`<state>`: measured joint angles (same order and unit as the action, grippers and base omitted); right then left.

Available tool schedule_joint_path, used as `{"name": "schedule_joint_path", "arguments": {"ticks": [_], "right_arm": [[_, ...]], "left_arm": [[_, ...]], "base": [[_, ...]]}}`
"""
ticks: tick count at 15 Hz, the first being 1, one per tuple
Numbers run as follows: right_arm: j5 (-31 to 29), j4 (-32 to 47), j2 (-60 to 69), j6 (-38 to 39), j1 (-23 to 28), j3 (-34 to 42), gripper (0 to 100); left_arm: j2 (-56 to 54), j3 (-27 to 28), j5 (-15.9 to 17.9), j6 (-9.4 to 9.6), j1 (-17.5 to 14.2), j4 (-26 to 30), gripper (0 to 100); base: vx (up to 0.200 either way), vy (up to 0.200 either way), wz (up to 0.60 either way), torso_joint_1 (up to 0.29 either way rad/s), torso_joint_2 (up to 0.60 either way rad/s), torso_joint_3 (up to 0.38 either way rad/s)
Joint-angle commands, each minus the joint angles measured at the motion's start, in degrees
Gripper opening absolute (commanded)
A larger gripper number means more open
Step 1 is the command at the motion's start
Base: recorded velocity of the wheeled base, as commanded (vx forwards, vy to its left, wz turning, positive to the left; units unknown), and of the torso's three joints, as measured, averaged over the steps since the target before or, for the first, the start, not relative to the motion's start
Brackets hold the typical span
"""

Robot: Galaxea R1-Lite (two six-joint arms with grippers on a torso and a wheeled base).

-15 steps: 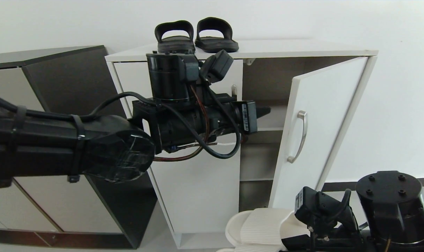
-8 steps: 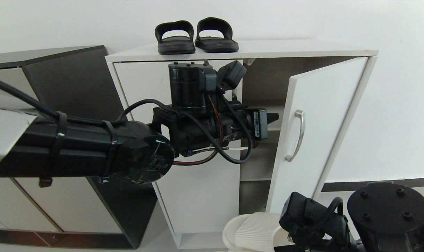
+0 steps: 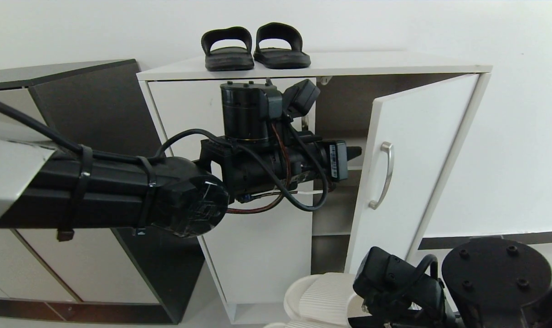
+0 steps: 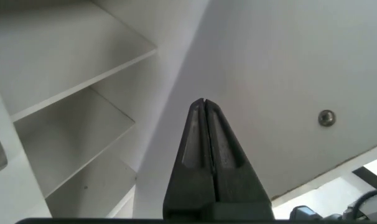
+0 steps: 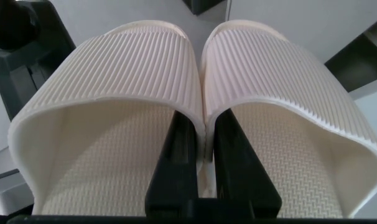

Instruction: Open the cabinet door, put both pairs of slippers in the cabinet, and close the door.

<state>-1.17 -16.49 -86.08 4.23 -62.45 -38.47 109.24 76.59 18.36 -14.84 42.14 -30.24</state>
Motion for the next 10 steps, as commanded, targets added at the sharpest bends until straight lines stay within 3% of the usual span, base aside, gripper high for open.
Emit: {"name": "schedule_joint_path", "arguments": {"ticks": [1,3,5,7,10], "right_arm": [[-0.06,-0.03,-0.14,-0.01,-0.92,-0.11,0],[-0.24,-0.12,-0.06,-0.01,-2.06,-0.11,0],[-0.32,-0.03,0.74,-0.01,-3.91,0.07,0],[-1.38,-0.03,1.09,-0.01,-4.7,0.07,0],[-1.55,-0.12,0.82,0.08,-4.26,0.33,0]], "left_arm": [[0.18,0.22,0.01,-0.02,-0.04,0.01,0],[-0.34,-0.39,0.19,0.95,2.07,0.01,0],[-1.75,-1.89,0.45,4.11,4.79,-0.08,0],[-2.45,-2.24,0.45,4.46,7.25,-0.08,0],[-2.54,-1.97,0.27,4.38,4.97,-0.08,0]], "base": [[-0.2,0.0,0.0,0.002,0.0,0.002],[-0.2,0.0,0.0,0.002,0.0,0.002],[-0.2,0.0,0.0,-0.005,0.01,0.009],[-0.2,0.0,0.0,0.002,0.0,0.002],[-0.2,0.0,0.0,0.006,0.0,0.007]]}}
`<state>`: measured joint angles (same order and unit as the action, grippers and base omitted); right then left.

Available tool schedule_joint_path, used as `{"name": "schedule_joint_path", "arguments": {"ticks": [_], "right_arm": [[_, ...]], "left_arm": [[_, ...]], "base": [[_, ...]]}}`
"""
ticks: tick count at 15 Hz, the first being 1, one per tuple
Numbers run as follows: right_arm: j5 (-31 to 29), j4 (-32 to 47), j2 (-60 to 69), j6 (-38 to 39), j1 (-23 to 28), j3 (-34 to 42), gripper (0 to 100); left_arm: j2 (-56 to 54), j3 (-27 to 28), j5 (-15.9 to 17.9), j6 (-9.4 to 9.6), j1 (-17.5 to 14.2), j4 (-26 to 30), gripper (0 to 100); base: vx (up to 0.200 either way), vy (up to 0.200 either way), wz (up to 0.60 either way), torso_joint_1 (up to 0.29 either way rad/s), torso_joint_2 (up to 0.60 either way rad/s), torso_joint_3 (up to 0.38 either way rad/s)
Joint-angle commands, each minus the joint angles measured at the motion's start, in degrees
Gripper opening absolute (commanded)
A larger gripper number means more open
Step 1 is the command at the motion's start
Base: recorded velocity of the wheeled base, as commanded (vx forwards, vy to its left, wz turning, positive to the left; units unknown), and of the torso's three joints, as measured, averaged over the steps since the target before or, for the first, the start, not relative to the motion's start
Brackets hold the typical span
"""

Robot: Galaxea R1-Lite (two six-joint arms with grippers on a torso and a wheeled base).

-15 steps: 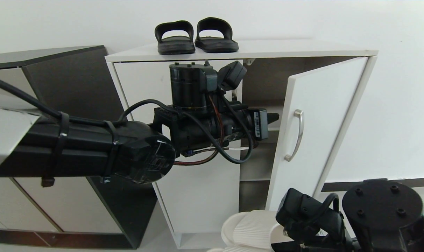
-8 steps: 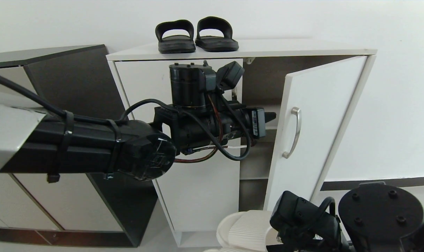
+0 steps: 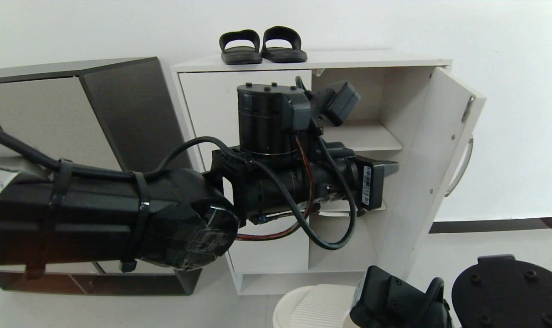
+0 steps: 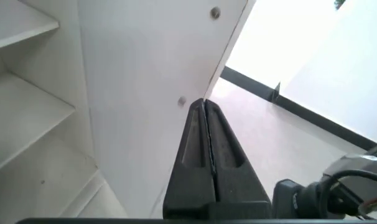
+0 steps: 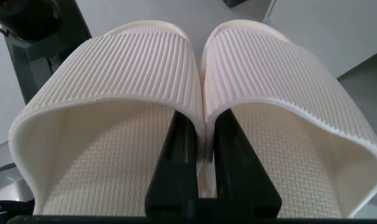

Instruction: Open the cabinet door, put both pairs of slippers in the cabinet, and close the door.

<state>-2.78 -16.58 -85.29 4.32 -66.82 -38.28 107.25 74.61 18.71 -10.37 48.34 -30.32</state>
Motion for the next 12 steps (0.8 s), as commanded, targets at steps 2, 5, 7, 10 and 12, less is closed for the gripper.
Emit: {"name": "schedule_joint_path", "arguments": {"ticks": [2,5,7,10,12], "right_arm": [[0.05,-0.12,-0.41,-0.01,0.81,0.13,0],[-0.12,-4.16,-3.04,0.08,9.16,-0.04,0],[-0.12,-6.8,-4.71,0.08,12.76,0.13,0],[-0.12,-6.98,-4.98,-0.01,13.03,-0.13,0],[-0.21,-6.98,-4.98,-0.01,13.03,-0.22,0]], "left_arm": [[-2.05,-0.25,-0.34,0.0,-3.95,-0.27,0],[-14.79,-7.02,-5.0,0.09,-10.81,-0.36,0],[-29.38,-17.04,-8.87,0.0,-13.62,0.17,0],[-55.22,-33.65,-26.27,2.99,-15.64,12.3,0],[-72.27,-40.86,-31.72,5.89,-22.76,24.96,0]], "base": [[0.0,0.0,0.0,0.0,0.0,0.0],[0.0,0.0,0.0,0.0,0.0,0.0],[0.0,0.0,0.0,0.0,0.0,0.0],[0.0,0.0,0.0,0.0,0.0,0.0],[0.0,0.0,0.0,0.0,0.0,0.0]]}}
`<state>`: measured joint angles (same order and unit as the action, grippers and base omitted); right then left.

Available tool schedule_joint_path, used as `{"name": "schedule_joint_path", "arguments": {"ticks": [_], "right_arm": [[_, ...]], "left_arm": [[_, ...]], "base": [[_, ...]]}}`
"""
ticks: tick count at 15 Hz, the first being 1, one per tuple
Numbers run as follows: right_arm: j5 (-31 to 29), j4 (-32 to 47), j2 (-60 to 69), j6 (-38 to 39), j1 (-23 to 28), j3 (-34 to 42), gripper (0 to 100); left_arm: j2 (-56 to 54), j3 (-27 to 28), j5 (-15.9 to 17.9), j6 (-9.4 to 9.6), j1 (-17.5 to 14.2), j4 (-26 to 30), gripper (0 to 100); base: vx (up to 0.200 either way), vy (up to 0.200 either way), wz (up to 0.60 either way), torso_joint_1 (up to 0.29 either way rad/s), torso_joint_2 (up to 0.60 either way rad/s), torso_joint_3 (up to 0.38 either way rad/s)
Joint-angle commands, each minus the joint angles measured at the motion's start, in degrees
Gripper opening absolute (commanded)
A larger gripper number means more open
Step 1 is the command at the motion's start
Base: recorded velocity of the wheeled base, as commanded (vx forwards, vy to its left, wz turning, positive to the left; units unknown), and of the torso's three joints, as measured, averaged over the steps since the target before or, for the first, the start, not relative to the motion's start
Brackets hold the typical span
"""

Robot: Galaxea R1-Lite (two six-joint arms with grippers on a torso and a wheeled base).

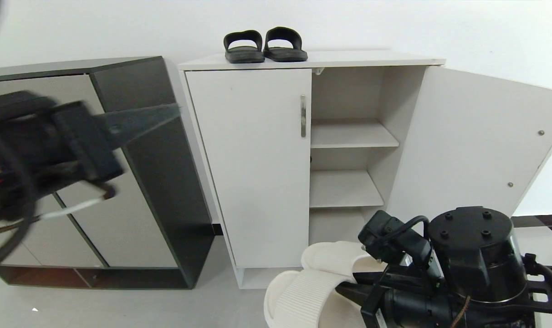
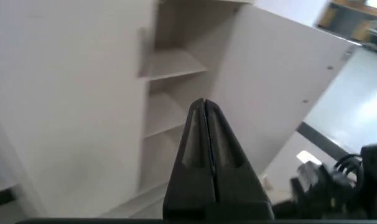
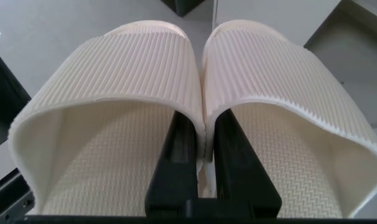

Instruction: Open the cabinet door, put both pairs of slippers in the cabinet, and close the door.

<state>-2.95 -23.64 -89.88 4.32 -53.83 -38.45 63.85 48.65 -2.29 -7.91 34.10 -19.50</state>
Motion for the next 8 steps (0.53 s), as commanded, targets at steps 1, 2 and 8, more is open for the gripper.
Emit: {"name": "schedule_joint_path", "arguments": {"ticks": [1,2,8], "right_arm": [[-0.04,-0.27,-0.38,-0.01,0.22,0.04,0],[-0.04,-0.8,-0.47,-0.01,0.66,-0.05,0],[-0.04,-1.24,0.14,-0.01,1.19,-0.49,0]], "left_arm": [[-36.08,-18.33,-10.89,5.27,-15.46,20.3,0],[-42.85,-21.58,-11.07,6.42,-19.95,23.99,0],[-58.76,-38.37,-9.75,10.99,-44.56,26.54,0]], "base": [[0.0,0.0,0.0,0.0,0.0,0.0],[0.0,0.0,0.0,0.0,0.0,0.0],[0.0,0.0,0.0,0.0,0.0,0.0]]}}
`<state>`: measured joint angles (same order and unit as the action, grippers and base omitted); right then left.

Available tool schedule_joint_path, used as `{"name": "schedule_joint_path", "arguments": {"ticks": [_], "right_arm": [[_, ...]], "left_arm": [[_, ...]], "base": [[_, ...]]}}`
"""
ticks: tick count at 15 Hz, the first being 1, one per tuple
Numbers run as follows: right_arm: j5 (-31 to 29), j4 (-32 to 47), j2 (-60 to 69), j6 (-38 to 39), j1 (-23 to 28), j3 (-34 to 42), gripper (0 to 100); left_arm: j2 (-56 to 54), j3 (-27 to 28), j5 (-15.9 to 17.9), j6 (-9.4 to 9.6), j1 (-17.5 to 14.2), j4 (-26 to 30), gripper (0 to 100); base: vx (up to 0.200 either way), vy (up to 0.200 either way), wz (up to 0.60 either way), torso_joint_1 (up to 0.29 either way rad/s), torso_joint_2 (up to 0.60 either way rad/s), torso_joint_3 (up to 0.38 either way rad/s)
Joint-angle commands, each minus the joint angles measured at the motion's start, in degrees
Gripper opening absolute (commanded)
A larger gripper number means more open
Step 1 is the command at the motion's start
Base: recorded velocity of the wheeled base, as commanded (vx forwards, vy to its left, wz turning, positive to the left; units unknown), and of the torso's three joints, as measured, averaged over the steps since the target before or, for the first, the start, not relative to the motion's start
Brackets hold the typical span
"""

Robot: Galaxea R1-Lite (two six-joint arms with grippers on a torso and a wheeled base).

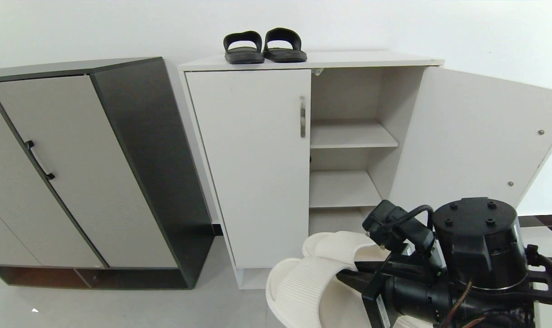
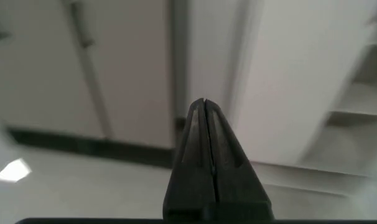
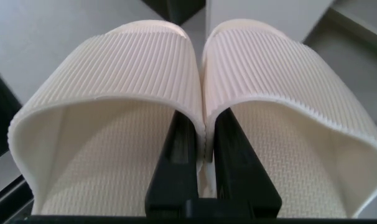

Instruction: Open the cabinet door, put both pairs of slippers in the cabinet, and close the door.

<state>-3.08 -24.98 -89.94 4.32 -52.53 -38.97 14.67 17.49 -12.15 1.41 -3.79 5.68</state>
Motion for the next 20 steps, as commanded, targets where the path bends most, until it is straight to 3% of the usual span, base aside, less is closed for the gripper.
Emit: {"name": "schedule_joint_path", "arguments": {"ticks": [1,3,4,5,6,7,8,9,10,11,12,13,14,15,16,18,20], "right_arm": [[0.1,0.02,0.21,-0.01,-0.12,0.04,0],[0.1,0.02,0.12,-0.01,-0.12,-0.05,0],[0.1,0.02,0.12,-0.01,-0.12,0.04,0],[0.1,0.02,0.03,-0.01,-0.12,0.13,0],[0.1,0.02,0.03,-0.01,-0.12,0.13,0],[0.1,0.02,-0.06,-0.01,-0.03,0.04,0],[0.1,0.02,-0.15,-0.01,0.06,0.04,0],[0.1,0.02,-0.06,-0.01,0.06,0.13,0],[0.1,0.02,-0.15,-0.01,0.15,0.13,0],[0.1,0.02,-0.06,-0.01,0.23,0.13,0],[0.18,0.02,-0.06,-0.01,0.23,0.13,0],[0.18,0.02,-0.06,-0.1,0.23,0.13,0],[0.1,0.02,-0.06,-0.1,0.23,0.39,0],[0.1,-0.07,0.12,-0.1,0.23,0.48,0],[0.1,-0.07,0.29,-0.1,0.23,0.48,0],[0.1,-1.12,0.12,-0.1,0.32,0.48,0],[0.1,-2.18,-0.23,-0.01,0.41,0.57,0]], "left_arm": [[-9.57,-8.18,0.2,1.49,-6.67,0.74,0],[-9.57,-15.38,7.76,1.57,-6.67,-8.93,0],[-9.57,-17.49,16.81,0.96,-6.67,-11.57,0],[-9.57,-17.49,21.47,-0.01,-6.67,-9.99,0],[-9.57,-17.49,23.14,-0.18,-6.67,-9.55,0],[-9.57,-17.49,29.03,-1.24,-6.67,-9.2,0],[-9.57,-17.49,32.72,-3.08,-6.67,-9.11,0],[-9.57,-17.49,34.65,-7.04,-6.67,-9.2,0],[-9.57,-17.49,33.95,-6.16,-6.67,-9.11,0],[-9.57,-17.49,32.54,-3.7,-6.67,-9.11,0],[-9.39,-17.49,34.04,-1.68,-5.88,-8.93,0],[-9.04,-17.41,37.2,-1.15,-2.01,-8.49,0],[-9.04,-17.41,37.38,-1.33,2.03,-8.49,0],[-9.13,-17.49,33.51,-1.24,2.74,-8.58,0],[-9.83,-17.49,26.57,-0.89,0.72,-8.58,0],[-10.18,-17.49,11.54,0.34,0.36,-8.58,0],[-10.53,-17.49,12.77,1.13,0.8,-8.49,0]], "base": [[0.0,0.0,0.0,0.0,0.0,0.0],[0.0,0.0,0.0,0.0,0.0,0.0],[0.0,0.0,0.0,0.0,0.0,0.0],[0.0,0.0,0.0,0.0,0.0,0.0],[0.0,0.0,0.0,0.0,0.0,0.0],[0.0,0.0,0.0,0.0,0.0,0.0],[0.0,0.0,0.0,0.0,0.0,0.0],[0.0,0.0,0.0,0.0,0.0,0.0],[0.0,0.0,0.0,0.0,0.0,0.0],[0.0,0.0,0.0,0.0,0.0,0.0],[0.0,0.0,0.0,0.0,0.0,0.0],[0.0,0.0,0.0,0.0,0.0,0.0],[0.0,0.0,0.0,0.0,0.0,0.0],[0.0,0.0,0.0,0.0,0.0,0.0],[0.0,0.0,0.0,0.0,0.0,0.0],[0.0,0.0,0.0,0.0,0.0,0.0],[0.0,0.0,0.0,0.0,0.0,0.0]]}}
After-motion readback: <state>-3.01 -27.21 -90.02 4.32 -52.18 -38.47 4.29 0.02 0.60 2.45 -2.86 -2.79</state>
